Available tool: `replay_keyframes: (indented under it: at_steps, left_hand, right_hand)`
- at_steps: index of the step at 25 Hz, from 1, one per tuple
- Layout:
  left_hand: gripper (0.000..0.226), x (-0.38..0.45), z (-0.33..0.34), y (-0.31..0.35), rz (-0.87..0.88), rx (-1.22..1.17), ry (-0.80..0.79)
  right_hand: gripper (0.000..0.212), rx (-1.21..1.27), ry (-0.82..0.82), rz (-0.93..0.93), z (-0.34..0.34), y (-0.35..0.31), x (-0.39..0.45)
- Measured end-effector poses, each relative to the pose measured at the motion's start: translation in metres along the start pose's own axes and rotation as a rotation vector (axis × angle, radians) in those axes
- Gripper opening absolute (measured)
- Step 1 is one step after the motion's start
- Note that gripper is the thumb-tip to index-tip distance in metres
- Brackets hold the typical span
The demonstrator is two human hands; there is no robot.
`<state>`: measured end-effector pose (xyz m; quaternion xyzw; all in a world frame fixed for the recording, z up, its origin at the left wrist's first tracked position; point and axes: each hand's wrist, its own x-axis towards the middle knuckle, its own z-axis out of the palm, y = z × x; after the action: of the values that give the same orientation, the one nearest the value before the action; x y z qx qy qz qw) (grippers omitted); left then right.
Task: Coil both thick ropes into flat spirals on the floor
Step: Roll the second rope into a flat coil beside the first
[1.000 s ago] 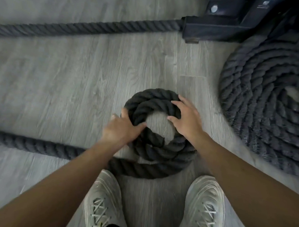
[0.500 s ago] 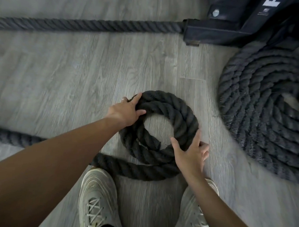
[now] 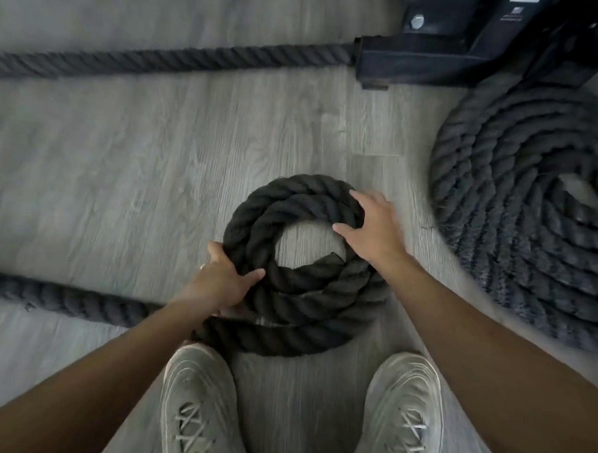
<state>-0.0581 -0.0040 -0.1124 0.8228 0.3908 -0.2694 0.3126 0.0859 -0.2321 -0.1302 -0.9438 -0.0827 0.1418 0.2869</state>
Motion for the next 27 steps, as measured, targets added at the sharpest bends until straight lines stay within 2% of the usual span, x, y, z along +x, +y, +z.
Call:
replay_keyframes:
  at_steps: [2, 4, 7, 9, 11, 13, 15, 18, 21, 22, 24, 27]
  left_hand:
    - [0.092, 0.007, -0.013, 0.005, 0.015, 0.038, 0.019]
    - [0.102, 0.017, -0.028, 0.017, 0.084, -0.046, 0.044]
    - [0.096, 0.043, -0.043, 0.032, 0.236, -0.048, 0.038]
    - [0.083, 0.055, -0.039, 0.033, 0.255, -0.008, 0.055]
    - [0.061, 0.058, -0.031, 0.032, 0.277, 0.043, 0.146]
    - [0.048, 0.054, -0.030, 0.029, 0.241, 0.021, 0.184]
    - [0.042, 0.048, -0.032, 0.014, 0.152, -0.067, 0.157]
    - [0.044, 0.025, -0.016, -0.018, 0.012, -0.241, 0.079]
    - [0.050, -0.014, 0.004, -0.028, -0.110, -0.366, -0.050]
    - [0.051, -0.018, 0.003, -0.028, -0.123, -0.331, -0.089]
    - [0.057, -0.005, -0.010, -0.024, -0.106, -0.229, -0.122]
    - [0.072, 0.033, -0.040, -0.011, 0.005, -0.148, 0.035]
  right_hand:
    - [0.074, 0.129, 0.073, 0.055, -0.003, 0.013, -0.018]
    - [0.074, 0.225, 0.162, 0.194, -0.008, 0.027, -0.043]
    - [0.082, 0.360, 0.097, 0.473, -0.003, 0.040, -0.093]
    - [0.068, 0.521, 0.030, 0.549, 0.014, 0.044, -0.117]
    - [0.051, 0.567, 0.012, 0.541, 0.024, 0.046, -0.122]
    - [0.034, 0.537, 0.006, 0.493, 0.018, 0.045, -0.107]
    - [0.035, 0.497, -0.008, 0.401, 0.003, 0.039, -0.080]
    - [0.034, 0.359, 0.021, 0.312, -0.014, 0.030, -0.020]
    - [0.023, 0.225, 0.076, 0.242, -0.012, 0.018, 0.021]
    - [0.024, 0.221, 0.096, 0.240, -0.010, 0.016, 0.024]
    - [0.040, 0.253, 0.130, 0.280, -0.004, 0.015, 0.008]
    - [0.066, 0.327, 0.181, 0.508, 0.007, 0.024, -0.057]
